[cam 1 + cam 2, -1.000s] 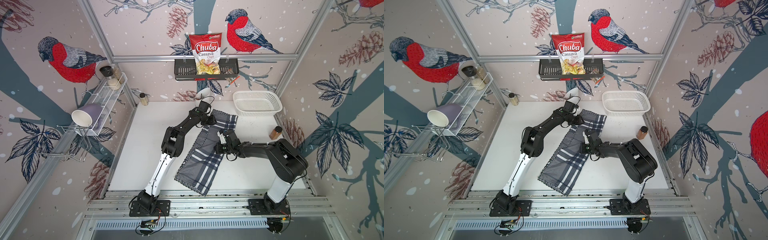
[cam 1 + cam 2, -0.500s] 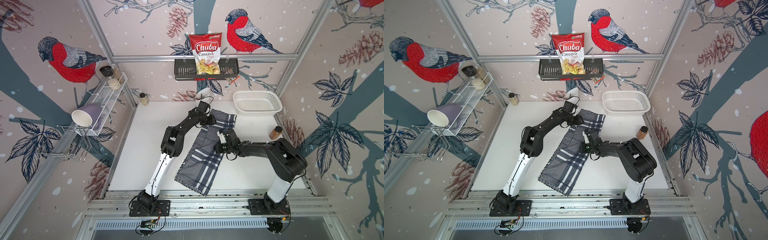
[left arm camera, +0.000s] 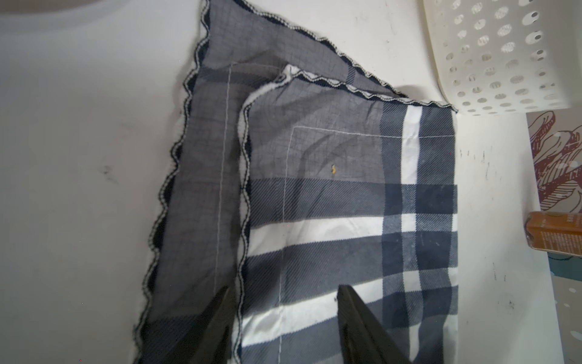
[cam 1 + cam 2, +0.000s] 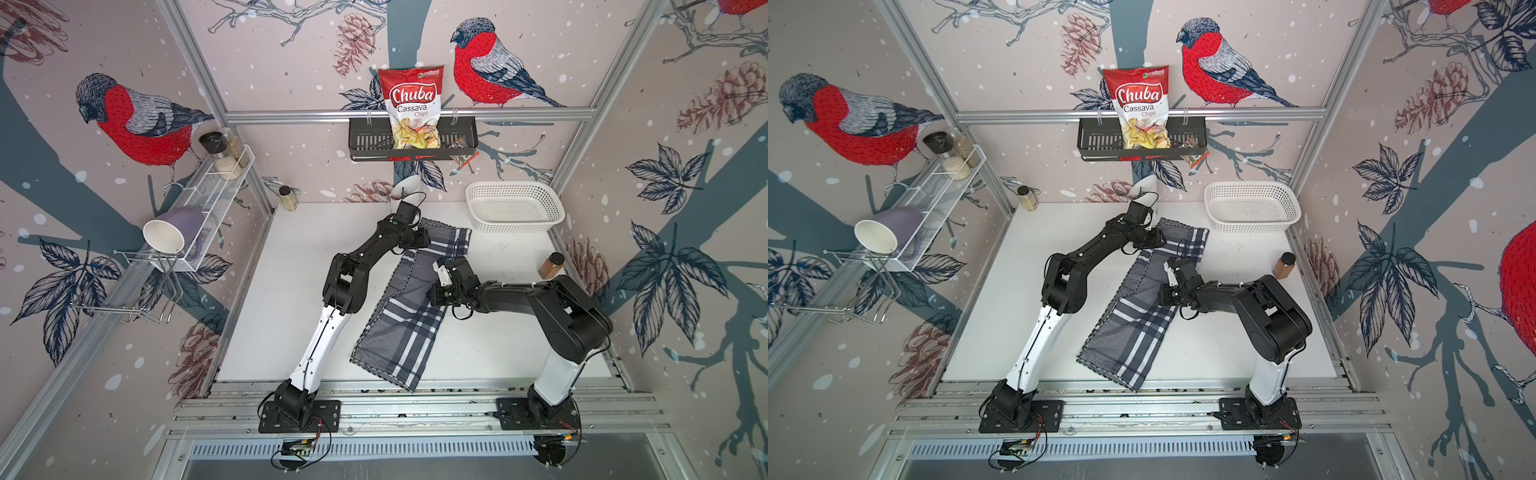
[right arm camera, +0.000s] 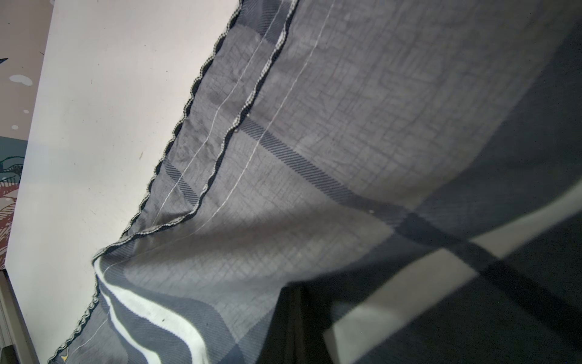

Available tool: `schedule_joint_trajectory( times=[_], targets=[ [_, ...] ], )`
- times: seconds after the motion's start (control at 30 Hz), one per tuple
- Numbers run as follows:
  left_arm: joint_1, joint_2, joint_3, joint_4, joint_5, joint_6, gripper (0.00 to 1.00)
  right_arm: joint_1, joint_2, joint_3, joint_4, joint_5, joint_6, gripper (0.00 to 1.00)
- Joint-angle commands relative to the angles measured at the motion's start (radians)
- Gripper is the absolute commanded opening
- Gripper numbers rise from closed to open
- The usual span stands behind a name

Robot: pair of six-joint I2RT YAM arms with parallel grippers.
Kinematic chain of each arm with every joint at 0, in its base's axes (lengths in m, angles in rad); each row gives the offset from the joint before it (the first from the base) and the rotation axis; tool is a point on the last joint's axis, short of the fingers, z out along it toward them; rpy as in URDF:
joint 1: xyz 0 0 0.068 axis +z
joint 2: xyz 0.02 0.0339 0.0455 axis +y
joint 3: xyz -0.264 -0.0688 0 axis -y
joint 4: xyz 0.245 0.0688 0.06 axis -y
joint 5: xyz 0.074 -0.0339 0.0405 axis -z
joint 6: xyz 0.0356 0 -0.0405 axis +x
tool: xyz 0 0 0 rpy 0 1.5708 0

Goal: Roll up the pillowcase
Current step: Adjust the pillowcase at the center of the board.

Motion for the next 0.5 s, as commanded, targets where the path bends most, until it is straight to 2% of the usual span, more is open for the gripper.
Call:
schedule_joint_trajectory(
  times=[0.0, 0.13, 0.47],
  targets=[
    [0.002, 0.013, 0.006, 0.023, 0.042, -0.010, 0.49, 0.004, 0.019, 0.000, -0.111, 0.025, -0.007, 0.00],
    [0.002, 0.014, 0.007, 0.040, 0.063, -0.030, 0.37, 0.007, 0.027, 0.001, -0.112, 0.026, -0.005, 0.00],
    [0.005, -0.014, 0.020, 0.059, 0.050, -0.056, 0.21, 0.006, 0.039, 0.013, -0.124, 0.020, -0.012, 0.00]
  ],
)
